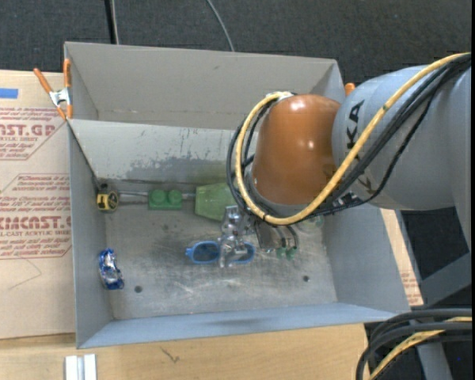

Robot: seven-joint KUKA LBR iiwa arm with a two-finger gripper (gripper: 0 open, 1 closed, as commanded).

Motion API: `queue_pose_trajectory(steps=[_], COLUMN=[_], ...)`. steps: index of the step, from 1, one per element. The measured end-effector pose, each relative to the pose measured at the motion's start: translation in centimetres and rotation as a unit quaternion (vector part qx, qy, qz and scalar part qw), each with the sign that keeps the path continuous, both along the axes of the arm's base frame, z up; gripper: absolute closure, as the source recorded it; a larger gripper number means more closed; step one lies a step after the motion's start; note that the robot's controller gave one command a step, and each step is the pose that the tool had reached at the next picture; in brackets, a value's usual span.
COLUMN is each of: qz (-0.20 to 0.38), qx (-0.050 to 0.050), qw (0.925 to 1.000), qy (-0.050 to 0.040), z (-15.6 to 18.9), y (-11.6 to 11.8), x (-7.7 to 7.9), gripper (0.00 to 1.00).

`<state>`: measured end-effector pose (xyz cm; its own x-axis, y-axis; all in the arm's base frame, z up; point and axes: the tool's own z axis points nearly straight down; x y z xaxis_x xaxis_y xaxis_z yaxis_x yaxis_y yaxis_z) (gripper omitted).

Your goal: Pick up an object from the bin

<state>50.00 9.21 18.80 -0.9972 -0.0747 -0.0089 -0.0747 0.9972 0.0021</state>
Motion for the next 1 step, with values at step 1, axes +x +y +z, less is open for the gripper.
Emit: queue_pose_trajectory(steps=[1], qz=[-0.022], qx=[0.0], qw=[0.9998], qy=[-0.001], z=[9.08], y=[-1.01], x=[0.25], gripper=[1.0])
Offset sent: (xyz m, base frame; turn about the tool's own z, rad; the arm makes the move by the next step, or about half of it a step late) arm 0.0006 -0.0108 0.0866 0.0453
